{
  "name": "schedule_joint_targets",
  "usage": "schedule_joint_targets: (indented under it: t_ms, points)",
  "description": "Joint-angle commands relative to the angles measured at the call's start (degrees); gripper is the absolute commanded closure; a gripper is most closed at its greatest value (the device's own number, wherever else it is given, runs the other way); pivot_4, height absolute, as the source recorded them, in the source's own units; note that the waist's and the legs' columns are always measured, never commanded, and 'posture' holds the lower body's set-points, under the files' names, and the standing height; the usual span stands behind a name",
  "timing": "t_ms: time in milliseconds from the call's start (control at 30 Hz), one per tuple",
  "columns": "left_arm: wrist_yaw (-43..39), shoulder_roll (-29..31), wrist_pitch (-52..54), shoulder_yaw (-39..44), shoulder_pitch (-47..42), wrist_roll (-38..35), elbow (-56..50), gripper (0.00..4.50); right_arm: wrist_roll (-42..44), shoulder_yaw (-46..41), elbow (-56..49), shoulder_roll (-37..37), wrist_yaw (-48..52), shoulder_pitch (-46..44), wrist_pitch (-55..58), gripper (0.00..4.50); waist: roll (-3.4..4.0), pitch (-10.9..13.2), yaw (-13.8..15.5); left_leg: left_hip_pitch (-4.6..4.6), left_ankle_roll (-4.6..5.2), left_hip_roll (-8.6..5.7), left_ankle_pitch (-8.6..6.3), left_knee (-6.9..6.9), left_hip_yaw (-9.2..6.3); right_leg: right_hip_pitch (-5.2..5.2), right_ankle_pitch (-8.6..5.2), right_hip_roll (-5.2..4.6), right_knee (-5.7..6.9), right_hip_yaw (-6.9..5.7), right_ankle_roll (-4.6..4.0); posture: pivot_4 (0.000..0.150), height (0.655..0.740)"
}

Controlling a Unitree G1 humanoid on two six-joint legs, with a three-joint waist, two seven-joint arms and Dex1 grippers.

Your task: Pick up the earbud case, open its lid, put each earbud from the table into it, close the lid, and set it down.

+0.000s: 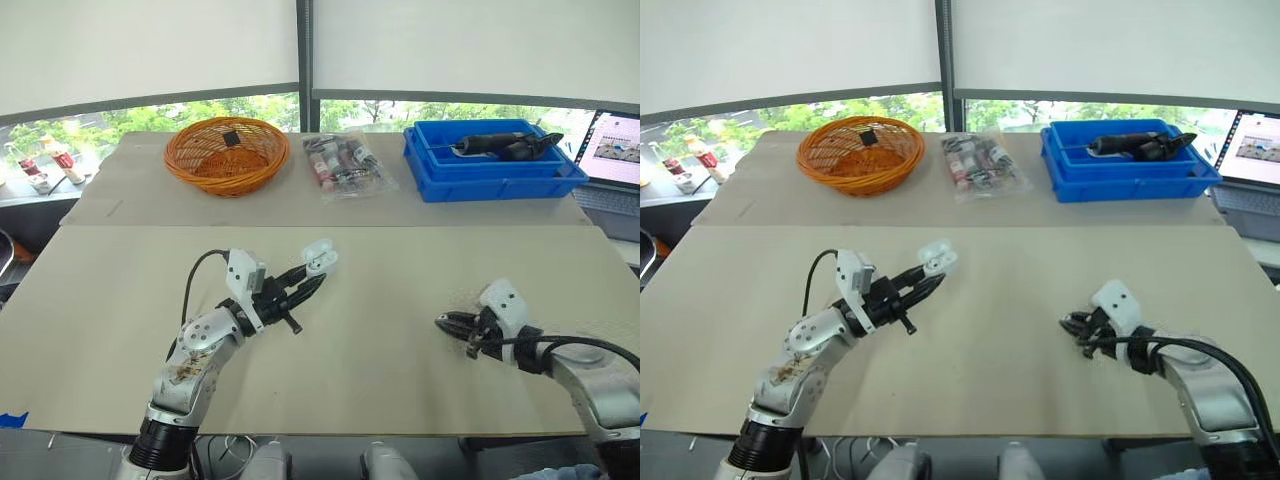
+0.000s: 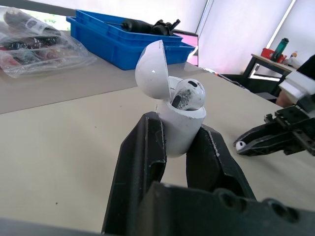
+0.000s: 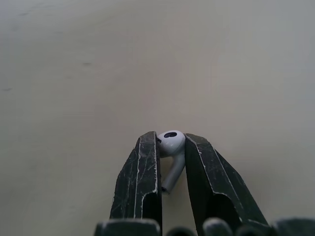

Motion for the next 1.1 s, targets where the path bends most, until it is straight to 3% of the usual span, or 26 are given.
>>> schedule_joint_targets:
  t_ms: [33,133,267,567,967,1033,1100]
  points:
    - [0.39,-0.17,-0.42,-0.16,0.71,-0.36,-3.46,3.94,-0.53,2.26,-3.97,-9.18,13.26,-0.96,-5.94,4.17,0.00,0.00,0.01,0.00,0.00,0.00,0.00,0.00,0.00,0.00,0.00,0.00,-0.02,-0.01,0.00,0.150,0.7400]
    - [0.71,-0.25,-0.29,-0.35,1.41,-0.37,-4.05,3.94,-4.97,6.27,-1.01,-17.65,23.85,-1.63,-15.96,4.17,0.00,0.00,0.17,0.01,0.00,0.00,0.00,0.01,0.00,0.05,0.00,-0.02,-0.08,-0.05,0.01,0.150,0.7400]
    - [1.35,-0.29,-0.13,-0.42,2.19,-0.31,-4.77,3.94,-9.37,10.57,5.37,-22.18,31.51,-4.49,-25.25,4.17,-0.01,0.01,0.06,0.03,0.00,0.00,0.00,0.03,0.01,0.08,0.00,-0.04,-0.12,-0.06,0.01,0.150,0.7400]
    - [2.42,0.03,0.56,-0.31,3.66,-0.47,-6.52,3.94,-14.56,14.60,13.59,-18.57,32.41,-8.73,-33.91,4.17,-0.02,0.01,0.05,0.04,0.00,0.01,0.00,0.03,0.01,0.08,0.00,-0.04,-0.10,-0.05,0.01,0.150,0.7400]
    - [2.74,0.29,1.28,-0.13,3.90,-0.61,-7.00,3.94,-15.24,14.66,17.14,-16.58,33.99,-11.68,-34.76,4.17,-0.03,0.01,-0.04,0.10,0.00,0.03,0.00,0.03,0.02,0.11,0.00,-0.04,-0.08,-0.03,0.00,0.150,0.7400]
    - [2.84,0.28,1.30,-0.18,4.01,-0.61,-7.10,3.94,-15.65,14.80,17.28,-16.40,33.78,-11.66,-34.88,3.15,-0.03,0.01,-0.01,0.10,0.00,0.01,0.00,0.03,0.02,0.11,0.00,-0.07,-0.07,-0.03,0.00,0.150,0.7400]
    - [2.88,0.31,1.32,-0.19,4.09,-0.64,-7.17,3.94,-16.06,14.81,17.47,-16.06,33.24,-11.73,-35.87,2.49,-0.03,0.01,-0.04,0.10,0.00,0.02,0.00,0.03,0.02,0.11,0.00,-0.06,-0.07,-0.04,0.01,0.150,0.7400]
